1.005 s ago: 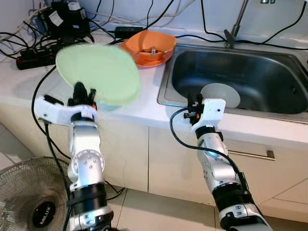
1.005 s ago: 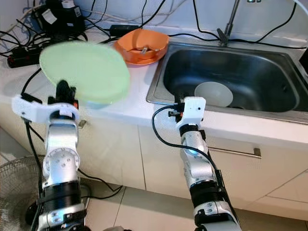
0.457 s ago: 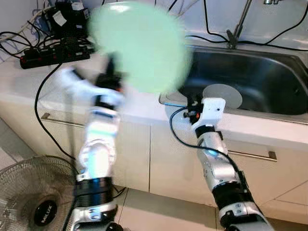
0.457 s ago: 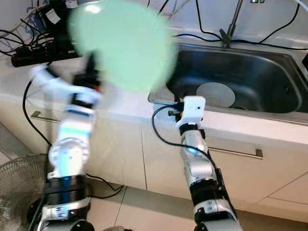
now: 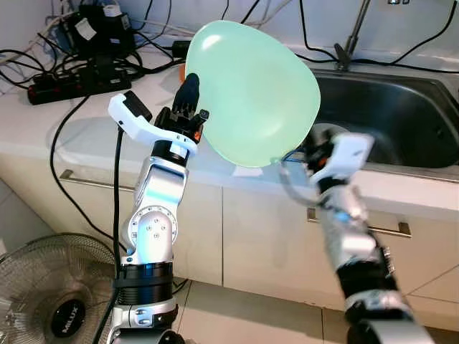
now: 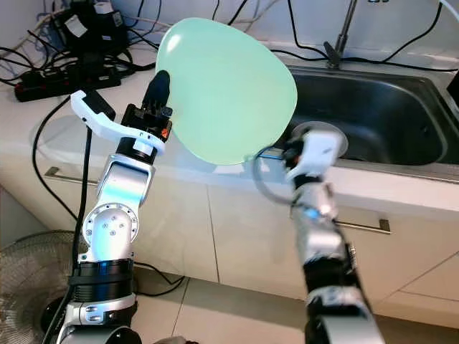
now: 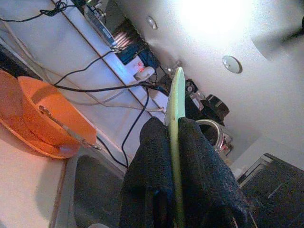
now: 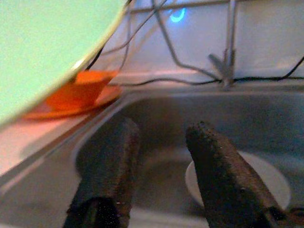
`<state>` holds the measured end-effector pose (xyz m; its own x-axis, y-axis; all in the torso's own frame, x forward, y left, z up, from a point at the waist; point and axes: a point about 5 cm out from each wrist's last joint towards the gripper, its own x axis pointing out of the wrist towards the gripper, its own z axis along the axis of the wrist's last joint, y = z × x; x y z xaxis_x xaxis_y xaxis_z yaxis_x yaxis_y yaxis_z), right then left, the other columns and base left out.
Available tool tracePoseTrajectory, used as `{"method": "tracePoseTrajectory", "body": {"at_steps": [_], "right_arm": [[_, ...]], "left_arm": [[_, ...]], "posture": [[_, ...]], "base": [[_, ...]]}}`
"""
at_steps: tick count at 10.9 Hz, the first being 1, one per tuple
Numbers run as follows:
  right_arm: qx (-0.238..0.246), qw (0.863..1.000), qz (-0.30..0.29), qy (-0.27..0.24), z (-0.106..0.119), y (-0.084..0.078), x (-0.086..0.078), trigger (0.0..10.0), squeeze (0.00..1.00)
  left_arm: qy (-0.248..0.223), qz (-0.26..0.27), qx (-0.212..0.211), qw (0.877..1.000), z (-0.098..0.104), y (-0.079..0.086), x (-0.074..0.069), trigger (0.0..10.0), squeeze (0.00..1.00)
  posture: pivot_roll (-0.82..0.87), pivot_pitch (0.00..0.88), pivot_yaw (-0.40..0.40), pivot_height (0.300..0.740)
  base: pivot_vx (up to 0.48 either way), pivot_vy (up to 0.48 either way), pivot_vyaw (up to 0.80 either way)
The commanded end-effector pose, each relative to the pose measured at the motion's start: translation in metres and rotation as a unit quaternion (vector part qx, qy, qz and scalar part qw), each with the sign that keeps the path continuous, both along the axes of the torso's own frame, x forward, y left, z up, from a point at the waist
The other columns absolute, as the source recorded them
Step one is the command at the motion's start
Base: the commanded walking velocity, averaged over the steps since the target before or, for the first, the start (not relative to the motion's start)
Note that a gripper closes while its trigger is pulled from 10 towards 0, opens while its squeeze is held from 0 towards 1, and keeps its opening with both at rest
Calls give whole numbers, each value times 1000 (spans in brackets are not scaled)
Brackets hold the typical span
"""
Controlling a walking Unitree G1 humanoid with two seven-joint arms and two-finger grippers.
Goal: Kitchen organization
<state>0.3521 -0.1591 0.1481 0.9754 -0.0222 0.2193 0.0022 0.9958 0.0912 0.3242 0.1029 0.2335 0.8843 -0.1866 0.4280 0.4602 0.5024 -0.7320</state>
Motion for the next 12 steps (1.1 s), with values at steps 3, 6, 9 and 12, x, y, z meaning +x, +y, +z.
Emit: {"method": "tracePoseTrajectory", "body": {"at_steps": [3, 6, 9, 12], "right_arm": [[2, 1000, -17, 8, -1, -13, 1, 10000, 1000], [69, 997, -18, 15, 5, -28, 4, 10000, 0], [216, 974, 59, 31, 7, -26, 5, 10000, 0], [278, 952, 124, 45, 10, -13, 2, 10000, 1000]], "left_arm": [[-27, -2, -22, 999, 13, 0, 2, 10000, 0], [-9, 17, -24, 1000, 7, 6, 9, 10000, 0], [-1, 34, -25, 999, 5, 11, 12, 10000, 0], [0, 37, -25, 999, 5, 12, 14, 10000, 0]], "posture": [[73, 0, 69, 740], [71, 0, 71, 740], [66, 0, 76, 740], [69, 0, 78, 740]], "base": [[0, 0, 0], [0, 0, 0], [0, 0, 0], [0, 0, 0]]}}
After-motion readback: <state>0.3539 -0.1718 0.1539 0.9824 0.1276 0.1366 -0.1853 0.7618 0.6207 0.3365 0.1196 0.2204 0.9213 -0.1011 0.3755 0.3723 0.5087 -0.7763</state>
